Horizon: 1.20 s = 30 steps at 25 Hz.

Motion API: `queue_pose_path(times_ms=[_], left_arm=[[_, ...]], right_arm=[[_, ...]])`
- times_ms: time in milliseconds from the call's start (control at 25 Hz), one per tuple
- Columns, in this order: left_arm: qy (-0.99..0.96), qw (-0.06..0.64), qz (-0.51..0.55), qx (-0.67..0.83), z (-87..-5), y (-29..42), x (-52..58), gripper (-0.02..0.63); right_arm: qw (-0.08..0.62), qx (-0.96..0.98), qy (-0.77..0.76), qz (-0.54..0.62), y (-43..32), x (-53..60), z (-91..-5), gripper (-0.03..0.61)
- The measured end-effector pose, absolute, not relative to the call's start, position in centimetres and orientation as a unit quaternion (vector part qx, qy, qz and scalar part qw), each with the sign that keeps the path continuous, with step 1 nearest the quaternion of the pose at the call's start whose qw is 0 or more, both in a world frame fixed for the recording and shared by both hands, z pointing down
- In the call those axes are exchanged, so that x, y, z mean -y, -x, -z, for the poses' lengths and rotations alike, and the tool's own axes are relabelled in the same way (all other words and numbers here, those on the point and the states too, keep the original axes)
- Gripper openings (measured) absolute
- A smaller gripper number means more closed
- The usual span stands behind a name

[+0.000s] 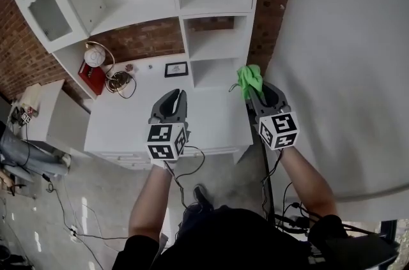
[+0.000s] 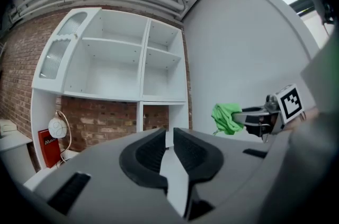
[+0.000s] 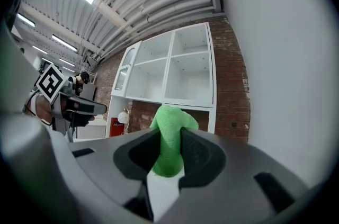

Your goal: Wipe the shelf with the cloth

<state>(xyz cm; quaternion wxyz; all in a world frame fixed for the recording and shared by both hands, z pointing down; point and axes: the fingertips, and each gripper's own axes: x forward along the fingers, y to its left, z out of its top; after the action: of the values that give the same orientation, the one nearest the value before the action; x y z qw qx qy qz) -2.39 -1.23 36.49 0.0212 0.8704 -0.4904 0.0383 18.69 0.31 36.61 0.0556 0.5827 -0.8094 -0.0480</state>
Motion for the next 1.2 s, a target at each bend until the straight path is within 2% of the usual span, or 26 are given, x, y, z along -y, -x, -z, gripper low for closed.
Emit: queue_pose_path(times_ms=[640, 1200], left_arm=[[-0.892, 0.052, -0.031, 0.448, -39.3, 7.4, 12.4, 0.046], [-0.880, 0.059, -0.048, 0.468, -40.9, 5.8, 17.3, 0.046]], right_arm=[[0.086, 0.800, -0.593, 0.045, -11.0, 10.0, -38.7, 0.095], [0.092, 0.828, -0.551, 0.056, -10.2, 16.9, -40.8, 0.095]])
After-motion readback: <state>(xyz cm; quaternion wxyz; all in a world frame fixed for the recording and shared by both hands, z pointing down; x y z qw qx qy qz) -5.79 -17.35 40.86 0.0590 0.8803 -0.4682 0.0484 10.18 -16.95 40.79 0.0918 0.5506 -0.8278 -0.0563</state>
